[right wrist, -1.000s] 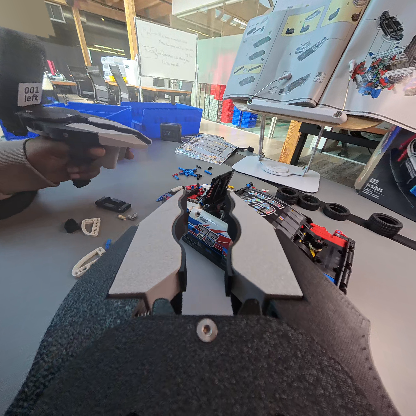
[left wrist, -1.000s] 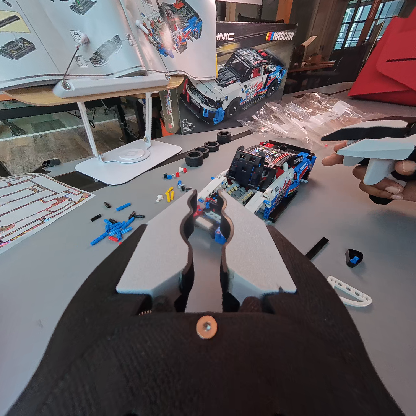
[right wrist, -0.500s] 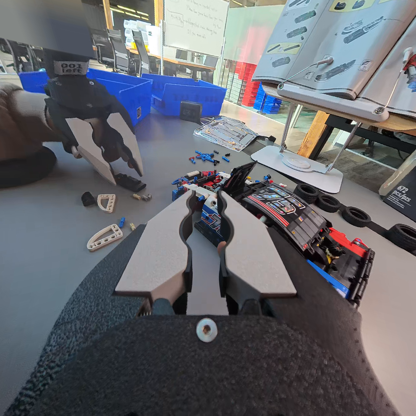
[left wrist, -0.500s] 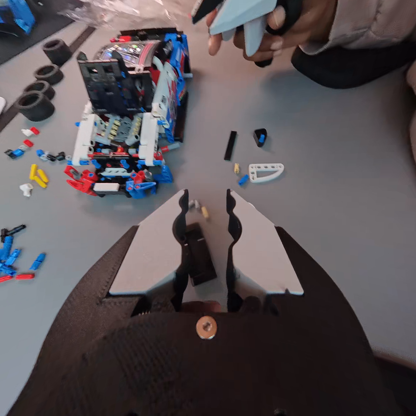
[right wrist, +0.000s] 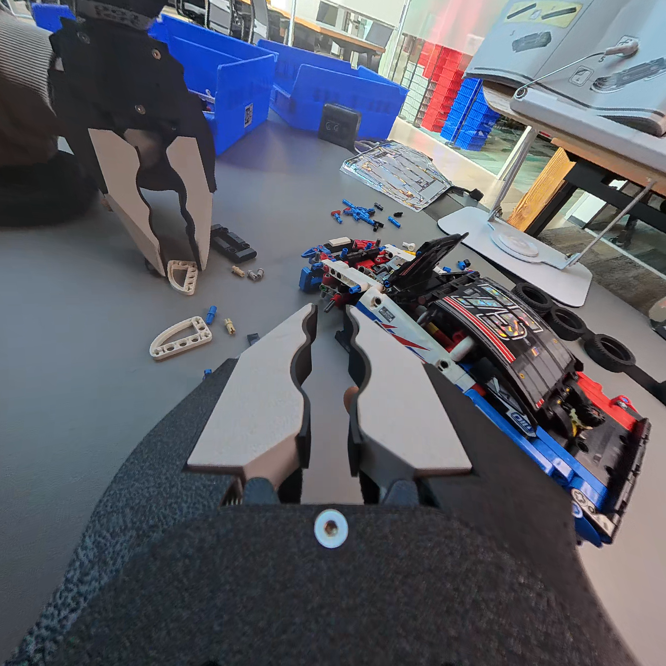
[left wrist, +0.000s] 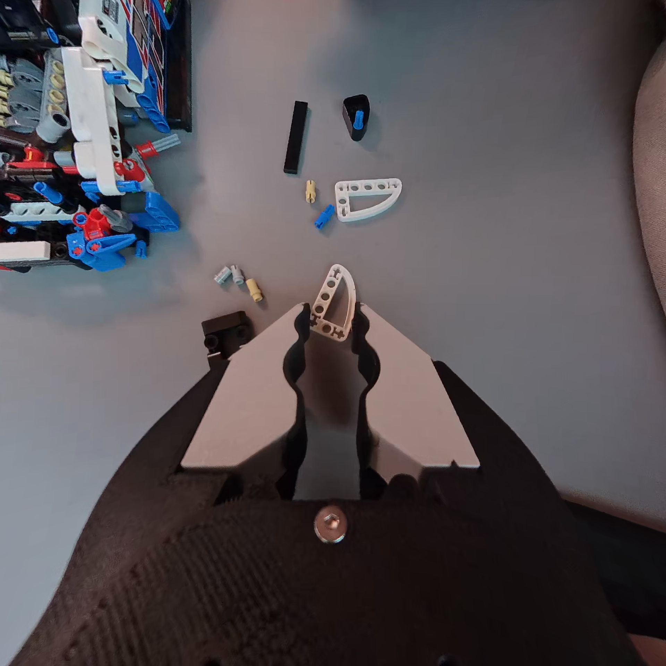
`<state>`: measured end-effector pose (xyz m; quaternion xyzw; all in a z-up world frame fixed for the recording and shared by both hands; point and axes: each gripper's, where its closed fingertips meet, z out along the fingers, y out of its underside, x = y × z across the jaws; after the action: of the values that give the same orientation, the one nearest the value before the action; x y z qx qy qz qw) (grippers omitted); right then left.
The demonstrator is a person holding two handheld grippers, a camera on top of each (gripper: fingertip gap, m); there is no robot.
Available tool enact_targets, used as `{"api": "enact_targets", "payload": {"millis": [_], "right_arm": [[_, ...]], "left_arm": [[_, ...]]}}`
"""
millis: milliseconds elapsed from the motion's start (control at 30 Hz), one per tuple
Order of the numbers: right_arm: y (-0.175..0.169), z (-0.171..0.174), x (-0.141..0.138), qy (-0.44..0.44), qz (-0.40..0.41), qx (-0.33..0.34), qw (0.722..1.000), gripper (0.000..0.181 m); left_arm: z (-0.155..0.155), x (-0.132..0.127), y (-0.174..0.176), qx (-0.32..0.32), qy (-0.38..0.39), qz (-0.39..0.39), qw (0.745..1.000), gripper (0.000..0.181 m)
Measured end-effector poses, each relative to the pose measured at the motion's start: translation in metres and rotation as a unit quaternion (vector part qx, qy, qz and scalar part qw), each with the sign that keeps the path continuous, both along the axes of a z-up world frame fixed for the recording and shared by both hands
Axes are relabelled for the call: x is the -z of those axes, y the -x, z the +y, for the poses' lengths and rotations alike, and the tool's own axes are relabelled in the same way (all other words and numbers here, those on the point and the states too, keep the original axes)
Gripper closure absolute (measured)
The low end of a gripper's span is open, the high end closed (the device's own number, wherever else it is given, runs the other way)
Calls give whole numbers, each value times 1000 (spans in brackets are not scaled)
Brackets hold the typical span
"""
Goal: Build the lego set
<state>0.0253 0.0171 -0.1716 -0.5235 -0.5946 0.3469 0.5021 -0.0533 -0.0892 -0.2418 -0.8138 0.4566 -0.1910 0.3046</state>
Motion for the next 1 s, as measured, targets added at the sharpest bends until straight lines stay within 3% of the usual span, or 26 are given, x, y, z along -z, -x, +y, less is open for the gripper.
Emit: {"api": "enact_targets", "payload": {"millis": [267,567,667,800,1000], "right_arm": [[2,-9,2,-2,-6,-20,1000,170],[4,-46,-4,-51,-4,-94,994,166],[8,-56,6,16,-34,-101,994,152],[10,-55,-10,134,10,-105,985,153],[8,-56,-24,202,46,-119,971,174]], "left_arm": [[8,-3,-1,-4,-30,9,1000,160],[36,-48,-26,-57,-124,-109,985,160],[41,-58,-40,-64,-159,-122,978,160],[43,-64,-54,-62,-203,-114,971,160],[47,-79,-58,-77,-249,-137,956,160]]}}
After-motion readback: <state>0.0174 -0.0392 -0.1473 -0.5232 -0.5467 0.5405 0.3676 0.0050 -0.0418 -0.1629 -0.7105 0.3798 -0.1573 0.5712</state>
